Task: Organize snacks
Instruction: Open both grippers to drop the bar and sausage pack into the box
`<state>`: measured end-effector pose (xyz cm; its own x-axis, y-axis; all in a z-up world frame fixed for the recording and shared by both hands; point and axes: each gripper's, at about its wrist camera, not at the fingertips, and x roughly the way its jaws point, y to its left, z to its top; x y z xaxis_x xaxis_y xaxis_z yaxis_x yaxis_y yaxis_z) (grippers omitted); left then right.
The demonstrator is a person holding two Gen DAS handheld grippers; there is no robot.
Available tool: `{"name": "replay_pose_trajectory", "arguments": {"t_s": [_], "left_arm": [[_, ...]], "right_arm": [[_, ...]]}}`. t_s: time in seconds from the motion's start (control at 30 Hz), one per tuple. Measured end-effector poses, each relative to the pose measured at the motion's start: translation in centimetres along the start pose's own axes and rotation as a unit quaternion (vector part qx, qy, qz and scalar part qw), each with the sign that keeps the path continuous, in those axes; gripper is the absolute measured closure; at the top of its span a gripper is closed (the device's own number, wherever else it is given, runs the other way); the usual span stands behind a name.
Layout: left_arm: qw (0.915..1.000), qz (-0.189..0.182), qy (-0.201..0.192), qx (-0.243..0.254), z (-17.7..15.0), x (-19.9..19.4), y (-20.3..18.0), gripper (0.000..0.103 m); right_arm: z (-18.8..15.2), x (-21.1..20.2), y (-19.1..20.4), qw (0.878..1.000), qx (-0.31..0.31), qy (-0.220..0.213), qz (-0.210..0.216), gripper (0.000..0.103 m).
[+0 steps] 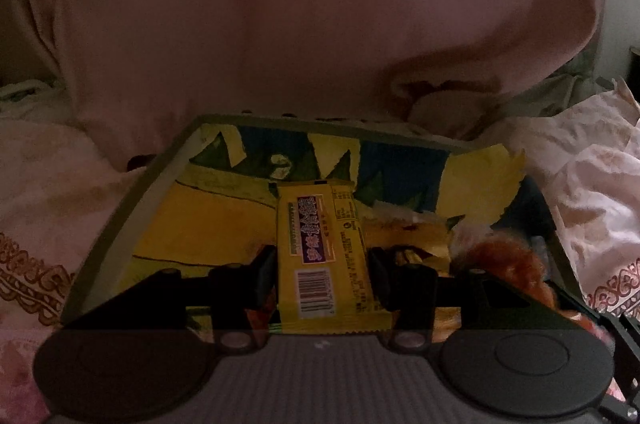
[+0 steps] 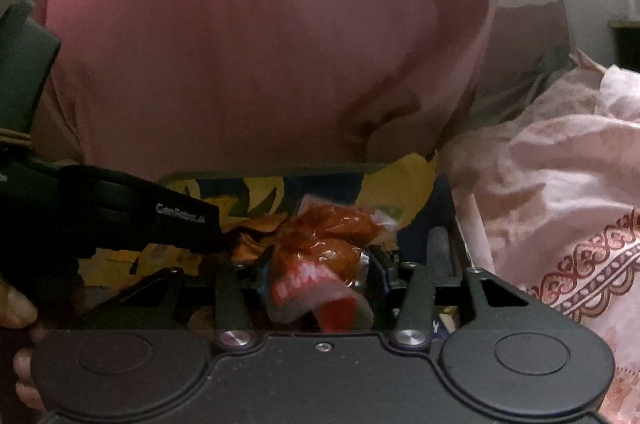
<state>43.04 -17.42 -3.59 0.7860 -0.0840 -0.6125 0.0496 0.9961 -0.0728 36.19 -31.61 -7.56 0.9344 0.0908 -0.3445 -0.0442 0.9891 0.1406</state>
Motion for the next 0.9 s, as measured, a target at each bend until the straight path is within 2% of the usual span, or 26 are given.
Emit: {"name": "replay_pose_trajectory", "arguments": {"t_s": [0.1,0.17,0.23,0.37,0.6,0.73,0.9], "left_arm": [[0.9999,0.009,0.012,-0.002,-0.1,0.1,0.0,0.047],[0.9999,0.009,0.011,-0.007,-0.2,-0.2,0.2,0.041],[0.9999,0.01,0.005,-0.01,-0.1,-0.8,0.4,0.028],[0.9997,0.006,-0.009,-0.02,0.5,-2.5,1.1,0.022],[0.998,0.006,-0.04,-0.049,0.9,-7.3,3.0,0.005],[0.9958,0.006,-0.064,-0.065,0.6,-10.6,4.1,0.001],[0.9935,0.008,-0.083,-0.078,-0.5,-15.0,5.4,0.001]], "right_arm": [[0.0,0.0,-0.4,1.0,0.006,-0.001,0.002,0.041],[0.2,0.0,-0.6,1.0,0.007,-0.001,0.003,0.034],[0.3,-0.2,-0.7,1.0,0.006,-0.003,0.003,0.028],[0.8,-1.3,-0.8,1.0,0.01,-0.008,0.001,0.02],[2.8,-5.3,-1.4,0.999,0.034,-0.035,-0.004,0.007],[4.0,-8.3,-1.5,0.998,0.038,-0.057,-0.009,0.002],[5.1,-12.2,-1.2,0.996,0.036,-0.079,-0.009,0.001]]}}
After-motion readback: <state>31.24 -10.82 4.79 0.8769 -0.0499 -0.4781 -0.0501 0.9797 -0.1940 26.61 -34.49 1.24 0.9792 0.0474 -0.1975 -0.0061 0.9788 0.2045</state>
